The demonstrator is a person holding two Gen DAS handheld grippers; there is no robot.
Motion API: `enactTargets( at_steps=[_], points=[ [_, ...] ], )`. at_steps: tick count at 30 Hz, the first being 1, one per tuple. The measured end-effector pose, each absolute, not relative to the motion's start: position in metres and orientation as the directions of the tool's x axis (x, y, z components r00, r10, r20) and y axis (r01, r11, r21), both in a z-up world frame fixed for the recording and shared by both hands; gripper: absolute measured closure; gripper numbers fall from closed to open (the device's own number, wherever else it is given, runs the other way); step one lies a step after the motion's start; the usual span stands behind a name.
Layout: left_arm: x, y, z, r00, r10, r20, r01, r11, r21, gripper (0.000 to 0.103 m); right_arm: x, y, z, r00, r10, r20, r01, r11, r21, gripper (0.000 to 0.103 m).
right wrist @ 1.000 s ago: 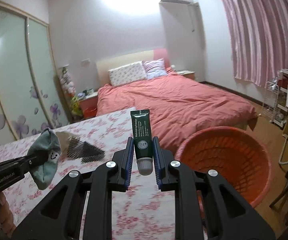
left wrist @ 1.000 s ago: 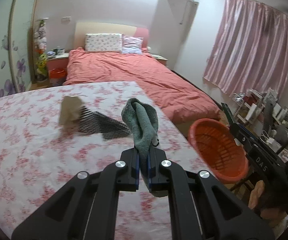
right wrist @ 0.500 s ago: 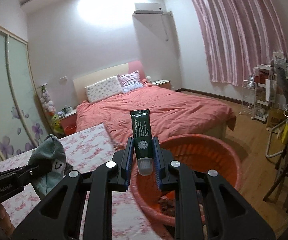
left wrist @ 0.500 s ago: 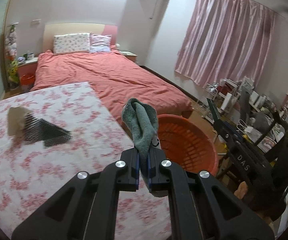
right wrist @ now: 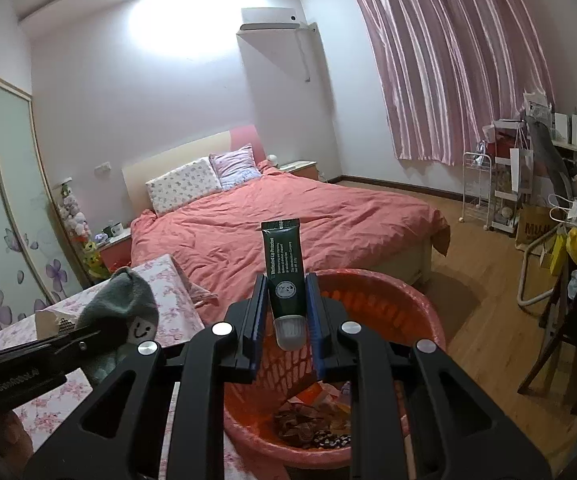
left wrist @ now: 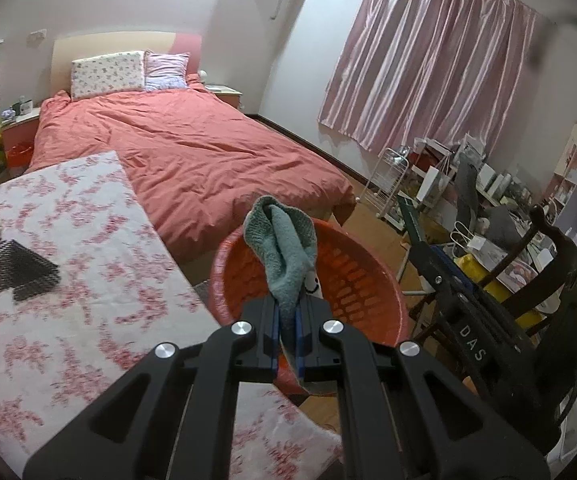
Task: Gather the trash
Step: 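Carry the sock and green tube to the orange basket and release them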
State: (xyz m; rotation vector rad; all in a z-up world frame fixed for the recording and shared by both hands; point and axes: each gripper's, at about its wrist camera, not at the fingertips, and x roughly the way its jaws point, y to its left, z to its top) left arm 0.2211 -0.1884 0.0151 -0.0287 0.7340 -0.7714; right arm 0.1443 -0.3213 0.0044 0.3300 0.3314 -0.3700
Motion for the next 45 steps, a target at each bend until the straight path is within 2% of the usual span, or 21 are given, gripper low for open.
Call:
enactTargets(
  at_steps=[19,21,24,27,29,32,36,45],
  points=[
    [0.248,-0.254,-0.035,0.424,-0.601,-0.678,0.628,0.734,-0.259,0.095,0.156,-0.357,-0.018,0.857,-0.274,-0.436,0.425,0.854,0.299,0.084],
    [0.253,-0.256,-0.042,0.419,-0.587,-0.693,0.618,0.743,-0.256,0.084,0.157,-0.36,-0.02,0.857,-0.263,-0.444,0.422,0.852,0.31,0.083],
    [0.258,-0.253,-0.049,0.425,-0.566,-0.706,0.599,0.761,-0.249,0.067,0.156,-0.365,-0.023,0.855,-0.255,-0.452,0.423,0.846,0.324,0.069],
    [0.264,-0.244,-0.053,0.437,-0.542,-0.718,0.573,0.783,-0.242,0.064,0.153,-0.366,-0.024,0.853,-0.261,-0.452,0.43,0.842,0.325,0.057],
    [0.267,-0.237,-0.053,0.449,-0.524,-0.724,0.556,0.798,-0.232,0.057,0.154,-0.364,-0.024,0.851,-0.266,-0.453,0.435,0.841,0.322,0.05],
    [0.269,-0.222,-0.054,0.481,-0.488,-0.728,0.52,0.828,-0.211,0.046,0.156,-0.36,-0.022,0.85,-0.262,-0.458,0.43,0.847,0.314,0.047],
    [0.269,-0.197,-0.049,0.533,-0.44,-0.723,0.486,0.858,-0.163,0.037,0.16,-0.35,-0.017,0.854,-0.243,-0.46,0.403,0.869,0.289,0.047],
    [0.275,-0.12,-0.038,0.628,-0.316,-0.711,0.362,0.928,-0.093,0.024,0.175,-0.311,-0.003,0.868,-0.161,-0.47,0.3,0.923,0.239,0.047]
  ],
)
